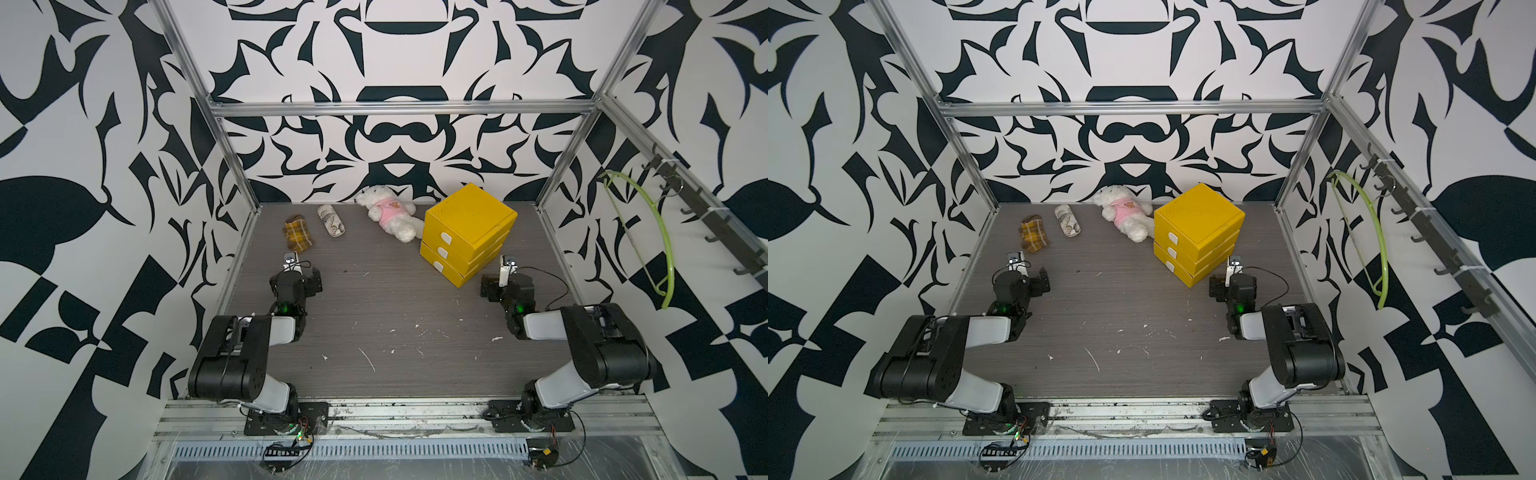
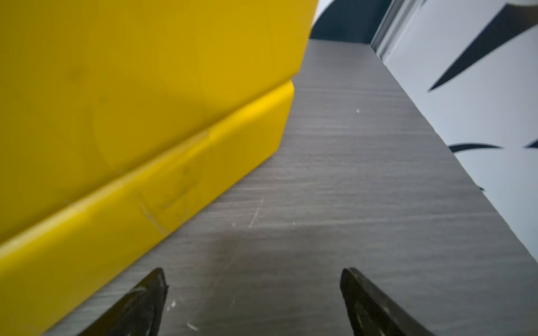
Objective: Take the postcards out of the drawer
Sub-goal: Move the storage box to the center of the board.
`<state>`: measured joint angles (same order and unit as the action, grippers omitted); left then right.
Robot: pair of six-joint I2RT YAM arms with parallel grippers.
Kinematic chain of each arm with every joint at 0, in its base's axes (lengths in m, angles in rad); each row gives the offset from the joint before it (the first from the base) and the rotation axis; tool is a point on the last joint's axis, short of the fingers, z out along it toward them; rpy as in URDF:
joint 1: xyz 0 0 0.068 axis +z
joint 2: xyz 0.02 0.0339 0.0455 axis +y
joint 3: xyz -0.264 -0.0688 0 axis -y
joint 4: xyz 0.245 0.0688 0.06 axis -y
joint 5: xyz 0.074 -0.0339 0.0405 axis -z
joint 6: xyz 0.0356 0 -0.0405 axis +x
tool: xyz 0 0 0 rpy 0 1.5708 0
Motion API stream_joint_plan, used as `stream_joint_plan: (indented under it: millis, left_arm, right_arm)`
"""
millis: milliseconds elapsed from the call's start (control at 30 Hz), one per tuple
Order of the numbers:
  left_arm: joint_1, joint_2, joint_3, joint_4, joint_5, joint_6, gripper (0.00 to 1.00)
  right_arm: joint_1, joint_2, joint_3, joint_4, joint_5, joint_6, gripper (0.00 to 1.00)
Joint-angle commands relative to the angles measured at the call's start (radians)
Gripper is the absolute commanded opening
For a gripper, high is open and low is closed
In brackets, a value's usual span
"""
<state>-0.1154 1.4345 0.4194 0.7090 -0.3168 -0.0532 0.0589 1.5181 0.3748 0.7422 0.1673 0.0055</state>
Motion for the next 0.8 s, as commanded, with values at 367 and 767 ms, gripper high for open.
stream_joint_plan:
  millis: [367,767]
  left_arm:
    - [-0.251,0.161,0.871,-0.546,0.324,-0.212,1.00]
    - [-0.298,0.903,1.971,-0.913,0.849,-0.446,1.00]
  right_arm:
    - [-0.006,-0.458,0.280,-0.800,0.267,0.327,0.95]
    - [-0.047,-0.420,0.620,-0.945,0.057,0.392,0.98]
